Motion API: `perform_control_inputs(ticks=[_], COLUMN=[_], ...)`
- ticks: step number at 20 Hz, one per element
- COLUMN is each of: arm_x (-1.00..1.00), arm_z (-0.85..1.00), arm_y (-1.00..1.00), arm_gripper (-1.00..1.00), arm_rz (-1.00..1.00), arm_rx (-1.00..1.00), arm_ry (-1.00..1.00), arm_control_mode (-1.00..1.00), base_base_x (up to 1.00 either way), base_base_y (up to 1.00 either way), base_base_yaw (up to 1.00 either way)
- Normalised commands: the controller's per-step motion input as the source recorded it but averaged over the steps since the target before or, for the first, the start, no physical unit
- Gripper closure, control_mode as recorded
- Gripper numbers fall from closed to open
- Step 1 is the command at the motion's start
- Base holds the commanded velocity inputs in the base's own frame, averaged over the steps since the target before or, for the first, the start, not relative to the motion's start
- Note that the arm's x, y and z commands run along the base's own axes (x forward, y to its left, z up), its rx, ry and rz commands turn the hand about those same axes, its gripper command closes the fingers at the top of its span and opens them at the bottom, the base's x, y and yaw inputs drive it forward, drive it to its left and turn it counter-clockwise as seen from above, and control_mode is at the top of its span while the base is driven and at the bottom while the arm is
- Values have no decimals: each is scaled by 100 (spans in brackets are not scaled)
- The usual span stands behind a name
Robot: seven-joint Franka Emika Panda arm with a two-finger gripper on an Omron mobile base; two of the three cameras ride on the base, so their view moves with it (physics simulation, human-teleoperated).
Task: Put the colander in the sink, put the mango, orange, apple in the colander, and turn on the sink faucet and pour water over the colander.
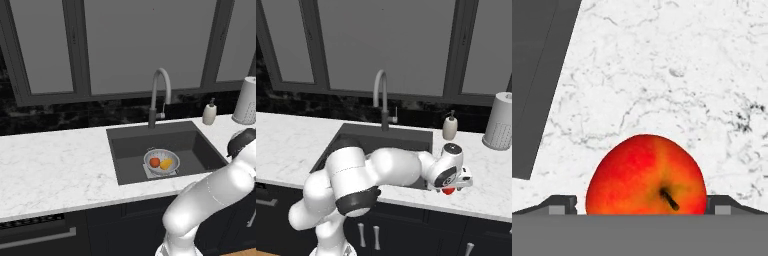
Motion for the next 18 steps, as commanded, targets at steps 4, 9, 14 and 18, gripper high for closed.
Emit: perform_control_inputs(ticks=[4, 9, 14, 18], arm_x=[13, 0, -24, -38], arm_z=[-14, -8, 0, 4], arm_y=[-15, 0, 2, 29], arm_gripper=[-100, 100, 100, 100], arm_rz=[0, 0, 0, 0], arm_rx=[3, 2, 7, 9], arm_ry=[1, 2, 1, 0], arm_control_mode=[-100, -100, -100, -100], base_base_x=[0, 0, 0, 0], base_base_y=[0, 0, 0, 0], base_base_yaw=[0, 0, 0, 0])
